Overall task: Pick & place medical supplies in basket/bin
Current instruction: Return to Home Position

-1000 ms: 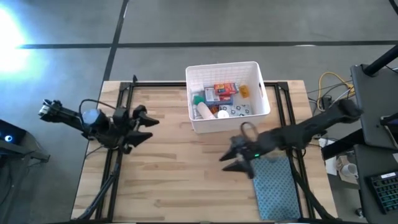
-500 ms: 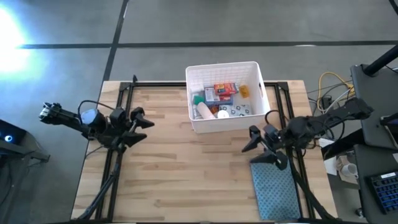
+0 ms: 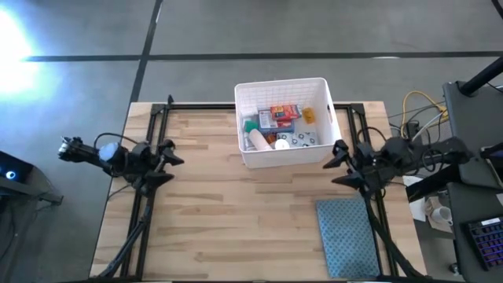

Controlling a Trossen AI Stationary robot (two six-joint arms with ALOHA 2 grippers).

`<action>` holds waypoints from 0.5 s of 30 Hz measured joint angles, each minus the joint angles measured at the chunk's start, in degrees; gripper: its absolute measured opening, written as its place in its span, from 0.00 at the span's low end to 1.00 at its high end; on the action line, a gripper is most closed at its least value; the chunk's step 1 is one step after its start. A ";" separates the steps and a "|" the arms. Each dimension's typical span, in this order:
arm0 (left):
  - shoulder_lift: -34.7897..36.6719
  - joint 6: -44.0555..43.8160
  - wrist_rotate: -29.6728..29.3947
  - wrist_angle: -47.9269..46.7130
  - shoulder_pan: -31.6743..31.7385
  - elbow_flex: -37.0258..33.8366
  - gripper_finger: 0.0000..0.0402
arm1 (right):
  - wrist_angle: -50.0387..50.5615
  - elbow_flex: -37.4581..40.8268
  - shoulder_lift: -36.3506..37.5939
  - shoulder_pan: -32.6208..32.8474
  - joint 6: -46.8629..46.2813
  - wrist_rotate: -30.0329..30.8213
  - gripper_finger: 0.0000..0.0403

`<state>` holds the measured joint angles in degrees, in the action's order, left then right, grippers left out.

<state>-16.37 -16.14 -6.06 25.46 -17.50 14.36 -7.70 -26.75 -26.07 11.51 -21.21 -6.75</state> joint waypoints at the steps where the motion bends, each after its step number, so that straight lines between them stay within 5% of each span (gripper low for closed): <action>1: 1.56 0.59 0.10 0.00 0.08 -1.02 0.61 | 0.17 0.90 0.89 0.02 0.70 1.11 0.60; 7: 9.92 0.58 -0.01 -0.41 3.81 -7.20 0.61 | -0.58 4.66 4.92 0.02 5.26 9.69 0.60; 15: 10.76 -2.87 -0.05 0.26 8.44 -12.50 0.61 | -3.69 8.50 9.81 -0.85 9.13 9.89 0.60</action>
<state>-5.61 -19.00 -6.11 25.72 -9.06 1.86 -11.39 -18.25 -16.26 10.66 -12.08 3.14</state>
